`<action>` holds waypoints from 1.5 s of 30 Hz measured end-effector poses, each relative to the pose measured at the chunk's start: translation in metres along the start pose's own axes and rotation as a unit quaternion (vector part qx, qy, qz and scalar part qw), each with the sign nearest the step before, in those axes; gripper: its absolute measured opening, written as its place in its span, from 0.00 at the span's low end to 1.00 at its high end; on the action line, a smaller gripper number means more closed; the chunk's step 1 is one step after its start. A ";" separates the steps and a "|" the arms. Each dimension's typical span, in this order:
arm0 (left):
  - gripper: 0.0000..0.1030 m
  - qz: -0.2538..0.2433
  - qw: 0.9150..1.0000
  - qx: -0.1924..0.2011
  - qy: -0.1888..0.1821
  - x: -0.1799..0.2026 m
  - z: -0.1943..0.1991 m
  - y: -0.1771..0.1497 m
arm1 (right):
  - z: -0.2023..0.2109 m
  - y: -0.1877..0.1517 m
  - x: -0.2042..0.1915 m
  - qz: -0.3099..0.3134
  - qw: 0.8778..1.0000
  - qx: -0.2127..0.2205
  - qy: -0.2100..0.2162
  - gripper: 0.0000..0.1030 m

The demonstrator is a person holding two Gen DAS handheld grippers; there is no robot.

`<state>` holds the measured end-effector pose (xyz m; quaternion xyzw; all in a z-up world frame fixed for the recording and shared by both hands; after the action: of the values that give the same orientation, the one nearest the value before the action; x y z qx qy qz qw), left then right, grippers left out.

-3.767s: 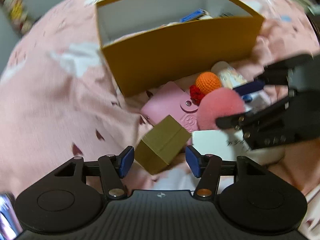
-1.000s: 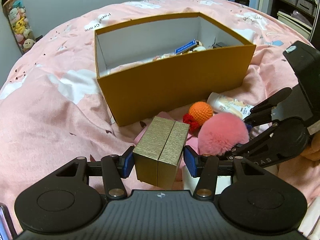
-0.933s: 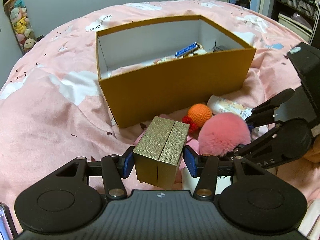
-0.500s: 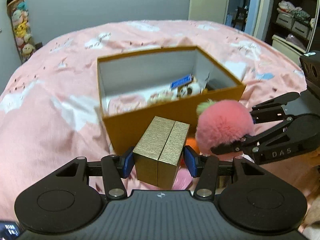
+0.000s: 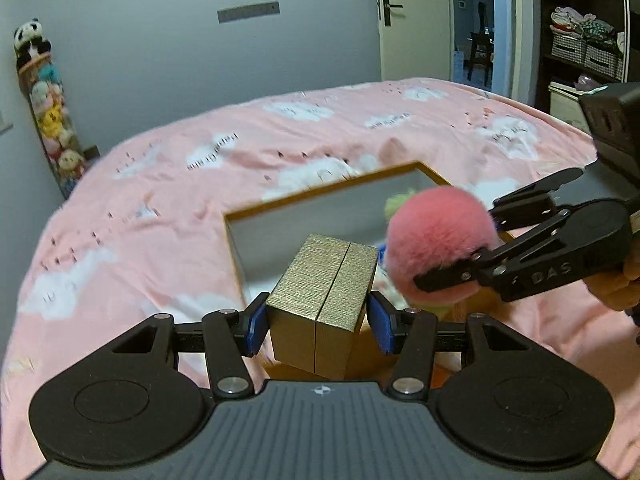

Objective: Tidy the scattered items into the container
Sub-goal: 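Carry the gold box and pink pompom over the orange box and lower them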

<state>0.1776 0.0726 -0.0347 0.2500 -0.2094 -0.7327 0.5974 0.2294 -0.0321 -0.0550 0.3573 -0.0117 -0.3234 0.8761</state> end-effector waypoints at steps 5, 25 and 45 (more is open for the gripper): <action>0.58 -0.001 1.000 -0.002 0.013 -0.019 -0.017 0.021 | -0.028 0.029 0.001 0.014 1.000 0.003 0.008 0.44; 0.58 0.006 0.999 -0.036 -0.011 -0.048 -0.084 0.066 | -0.118 0.034 -0.006 0.017 0.993 -0.092 0.071 0.49; 0.58 0.075 0.985 -0.151 0.045 -0.036 -0.183 0.074 | -0.087 0.037 0.046 -0.045 0.998 -0.042 0.023 0.60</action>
<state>0.3535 0.0918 -0.1293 0.1732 -0.0872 -0.6973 0.6900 0.3084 0.0157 -0.1061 0.3277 0.0382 -0.3542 0.8751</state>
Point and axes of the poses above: each gripper's, at about its wrist camera, not at the fingertips, and z roughly against the way its jaws point, x to its right, y to its top, the point moved 10 cm from there along -z, roughly the way its jaws point, and after that the axes turned 13 degrees about -x, right-handed, at the moved point
